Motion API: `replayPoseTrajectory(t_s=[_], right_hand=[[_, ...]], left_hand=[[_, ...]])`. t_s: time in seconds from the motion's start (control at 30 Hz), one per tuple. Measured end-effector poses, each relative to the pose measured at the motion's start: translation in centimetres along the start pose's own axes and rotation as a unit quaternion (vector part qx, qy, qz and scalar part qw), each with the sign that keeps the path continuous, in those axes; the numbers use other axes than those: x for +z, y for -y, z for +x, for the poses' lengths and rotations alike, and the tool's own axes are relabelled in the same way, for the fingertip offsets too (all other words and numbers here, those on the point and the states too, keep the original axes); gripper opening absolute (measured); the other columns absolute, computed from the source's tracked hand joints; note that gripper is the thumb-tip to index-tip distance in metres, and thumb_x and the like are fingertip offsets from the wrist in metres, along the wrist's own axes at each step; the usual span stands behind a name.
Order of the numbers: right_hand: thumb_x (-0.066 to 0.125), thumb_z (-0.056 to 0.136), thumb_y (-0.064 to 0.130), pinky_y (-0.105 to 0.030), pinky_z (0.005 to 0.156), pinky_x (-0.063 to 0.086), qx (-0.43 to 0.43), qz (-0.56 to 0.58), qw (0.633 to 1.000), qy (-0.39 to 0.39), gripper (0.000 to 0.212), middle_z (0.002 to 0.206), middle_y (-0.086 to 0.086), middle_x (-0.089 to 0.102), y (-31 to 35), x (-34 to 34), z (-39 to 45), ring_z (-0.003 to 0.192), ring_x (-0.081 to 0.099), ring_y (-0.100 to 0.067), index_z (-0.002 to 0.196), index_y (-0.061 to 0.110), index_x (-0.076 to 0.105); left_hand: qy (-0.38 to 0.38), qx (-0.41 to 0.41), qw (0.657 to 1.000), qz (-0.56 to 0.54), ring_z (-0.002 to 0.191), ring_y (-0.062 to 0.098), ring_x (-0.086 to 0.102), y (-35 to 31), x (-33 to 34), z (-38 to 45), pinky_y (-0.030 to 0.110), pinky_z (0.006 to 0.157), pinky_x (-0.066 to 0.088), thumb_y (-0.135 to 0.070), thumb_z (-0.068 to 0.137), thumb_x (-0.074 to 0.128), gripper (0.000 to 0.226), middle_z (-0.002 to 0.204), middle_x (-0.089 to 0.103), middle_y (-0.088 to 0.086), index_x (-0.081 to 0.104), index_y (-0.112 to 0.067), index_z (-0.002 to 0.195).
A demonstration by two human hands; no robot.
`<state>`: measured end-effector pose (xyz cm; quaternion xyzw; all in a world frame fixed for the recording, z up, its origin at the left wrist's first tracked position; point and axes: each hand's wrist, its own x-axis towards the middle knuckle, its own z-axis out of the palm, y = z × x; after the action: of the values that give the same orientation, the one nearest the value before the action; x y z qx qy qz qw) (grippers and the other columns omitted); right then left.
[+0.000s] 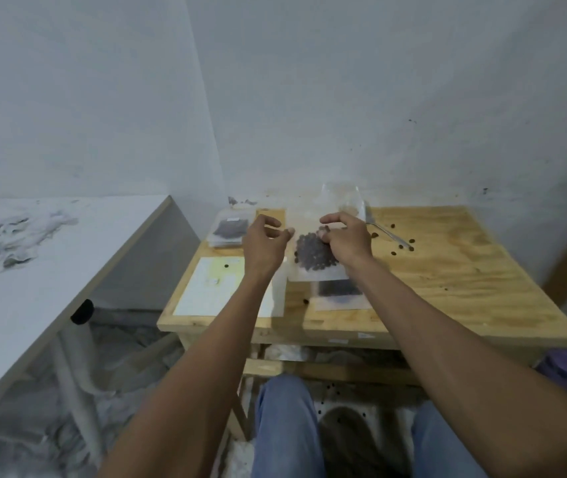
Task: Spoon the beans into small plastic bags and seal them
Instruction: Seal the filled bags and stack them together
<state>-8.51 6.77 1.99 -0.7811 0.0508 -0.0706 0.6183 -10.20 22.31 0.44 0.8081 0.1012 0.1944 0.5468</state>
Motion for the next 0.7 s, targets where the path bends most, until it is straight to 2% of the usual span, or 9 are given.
replayPoseTrajectory(t_s=[0.07,0.17,0.27,0.4,0.57,0.7], right_hand=[[0.066,0.094,0.004,-0.014,0.061,0.042,-0.022,0.019,1.000,0.004,0.020,0.114,0.005,0.063,0.3,1.3,-0.1,0.098,0.058,-0.012,0.103,0.020,0.074],[0.063,0.093,0.002,-0.013,0.063,0.041,-0.040,0.038,0.998,0.013,0.024,0.103,0.009,0.063,0.8,3.3,-0.4,0.101,0.058,-0.012,0.100,0.022,0.074],[0.063,0.093,0.000,-0.012,0.063,0.041,-0.039,0.041,0.998,0.026,0.026,0.105,0.009,0.064,1.0,5.3,-0.9,0.102,0.058,-0.011,0.100,0.022,0.073],[0.061,0.092,-0.002,-0.013,0.060,0.041,-0.032,0.046,0.997,0.045,0.029,0.104,0.009,0.063,1.0,7.4,-1.7,0.104,0.058,-0.013,0.099,0.024,0.073],[0.062,0.090,-0.003,-0.005,0.052,0.038,-0.040,0.045,0.996,0.068,0.029,0.102,0.007,0.065,0.9,7.9,-2.4,0.091,0.058,-0.009,0.102,0.020,0.074],[0.062,0.090,-0.004,-0.004,0.051,0.037,-0.043,0.041,0.996,0.067,0.030,0.108,0.005,0.066,0.7,7.6,-2.5,0.096,0.057,-0.009,0.103,0.020,0.074]], left_hand=[[-0.041,-0.006,0.997,0.072,0.087,0.025,0.069,1.3,-2.6,0.6,0.039,0.076,0.056,-0.037,0.091,0.072,0.026,0.095,0.073,0.008,0.061,-0.016,0.102],[-0.102,-0.080,0.960,0.248,0.107,0.031,0.064,3.6,-6.7,0.9,0.034,0.077,0.045,-0.029,0.092,0.068,0.033,0.114,0.069,0.010,0.060,-0.012,0.120],[-0.093,-0.165,0.919,0.347,0.114,0.034,0.060,5.7,-9.5,0.8,0.042,0.085,0.050,-0.022,0.089,0.070,0.038,0.120,0.066,0.012,0.058,-0.012,0.123],[-0.072,-0.197,0.917,0.339,0.112,0.035,0.060,6.9,-10.4,0.6,0.049,0.094,0.052,-0.017,0.090,0.067,0.033,0.121,0.064,0.013,0.057,-0.012,0.121],[-0.087,-0.195,0.926,0.310,0.117,0.033,0.058,7.2,-10.0,0.7,0.048,0.100,0.044,-0.012,0.093,0.062,0.033,0.126,0.063,0.011,0.058,-0.016,0.126],[-0.098,-0.208,0.931,0.282,0.118,0.032,0.057,7.4,-9.7,0.6,0.047,0.103,0.037,-0.011,0.094,0.062,0.034,0.127,0.064,0.009,0.059,-0.018,0.127]])
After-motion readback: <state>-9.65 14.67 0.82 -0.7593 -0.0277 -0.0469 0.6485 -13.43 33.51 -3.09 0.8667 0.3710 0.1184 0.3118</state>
